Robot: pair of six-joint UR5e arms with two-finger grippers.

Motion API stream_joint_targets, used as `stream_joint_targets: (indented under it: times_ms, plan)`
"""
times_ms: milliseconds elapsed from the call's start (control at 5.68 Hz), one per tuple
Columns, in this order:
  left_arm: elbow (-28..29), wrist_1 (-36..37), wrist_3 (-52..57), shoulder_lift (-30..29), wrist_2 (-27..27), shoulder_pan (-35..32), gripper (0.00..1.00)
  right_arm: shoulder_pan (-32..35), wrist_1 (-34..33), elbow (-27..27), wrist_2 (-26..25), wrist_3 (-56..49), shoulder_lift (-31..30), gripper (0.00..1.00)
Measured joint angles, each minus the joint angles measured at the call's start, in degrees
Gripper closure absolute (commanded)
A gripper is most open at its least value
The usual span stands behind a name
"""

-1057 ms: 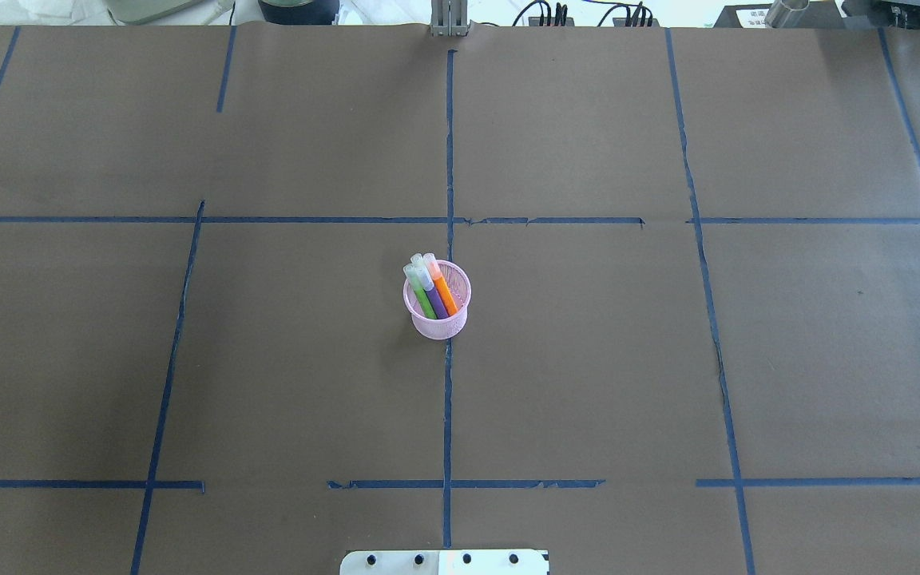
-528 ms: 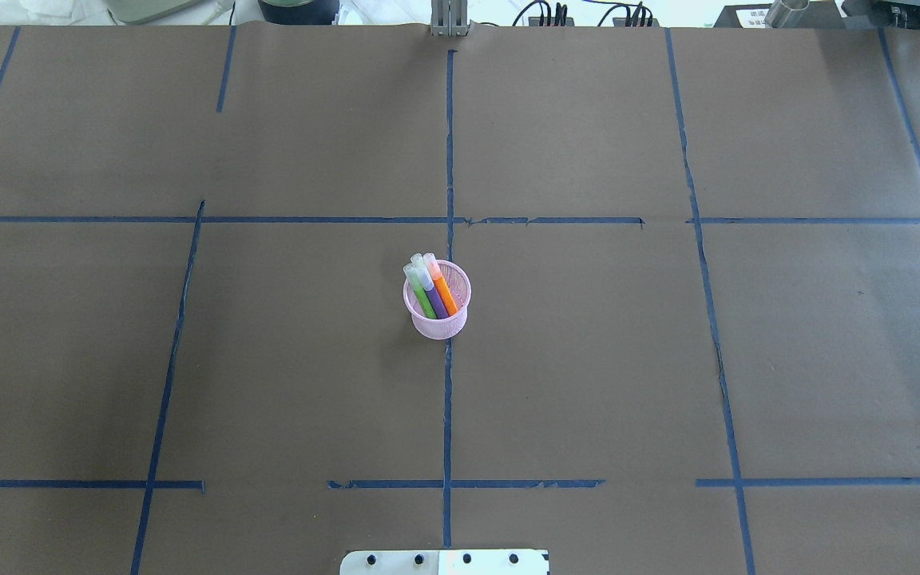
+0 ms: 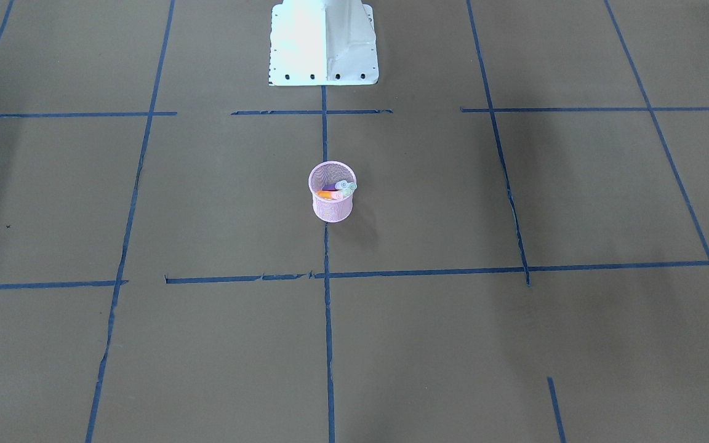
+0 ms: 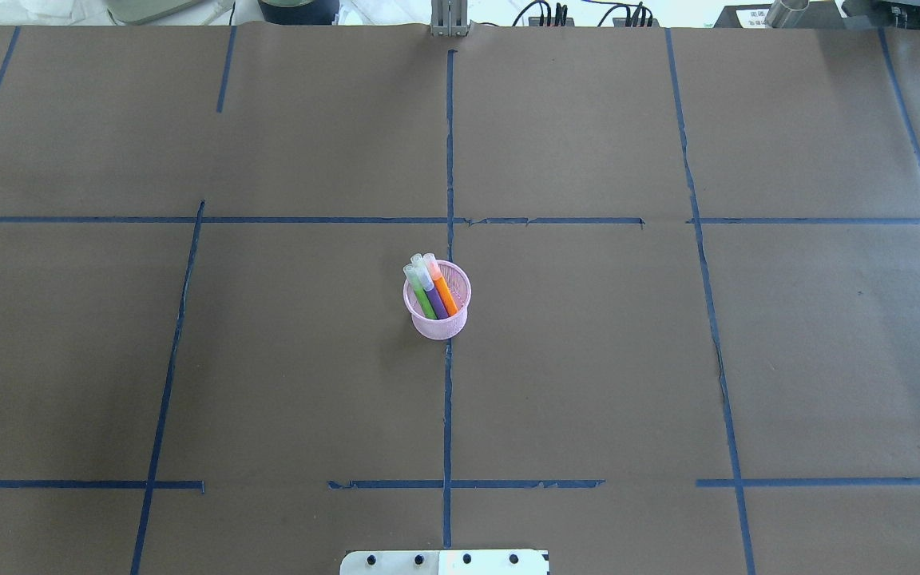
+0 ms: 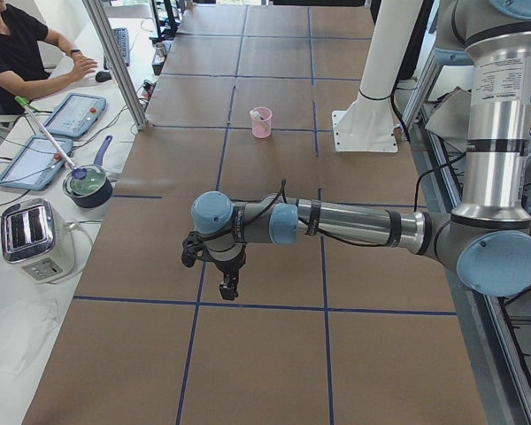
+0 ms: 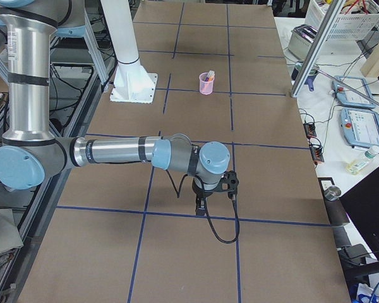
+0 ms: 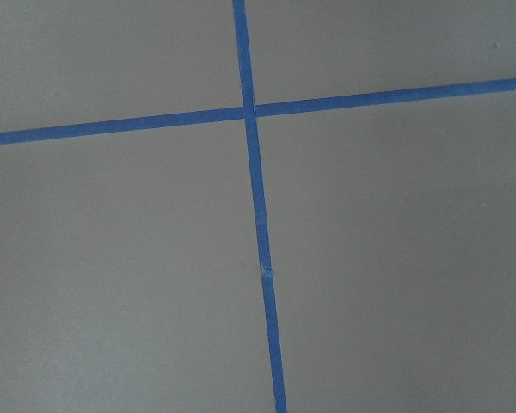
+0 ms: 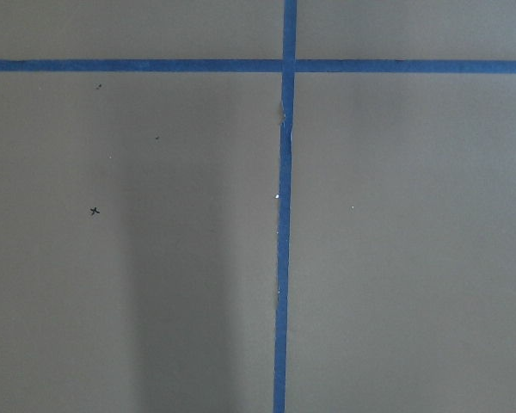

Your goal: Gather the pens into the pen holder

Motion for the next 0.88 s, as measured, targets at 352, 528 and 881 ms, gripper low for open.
stream_joint_targets:
  times_ms: [352,528,881]
  plan:
    - [0.7,0.0,-0.2,-0.6,-0.1,0.1,0.00,-1.6,2.3,0.1,0.4,0.0,-1.2,0.00]
    - [0.9,-0.1,-0.2,-0.6,-0.1,0.1,0.00,-1.9,4.1,0.0,0.4,0.0,-1.4,0.00]
    - [0.6,0.1,-0.7,-0.8,0.0,0.1,0.00,-2.0,5.9,0.0,0.3,-0.2,-0.9,0.00]
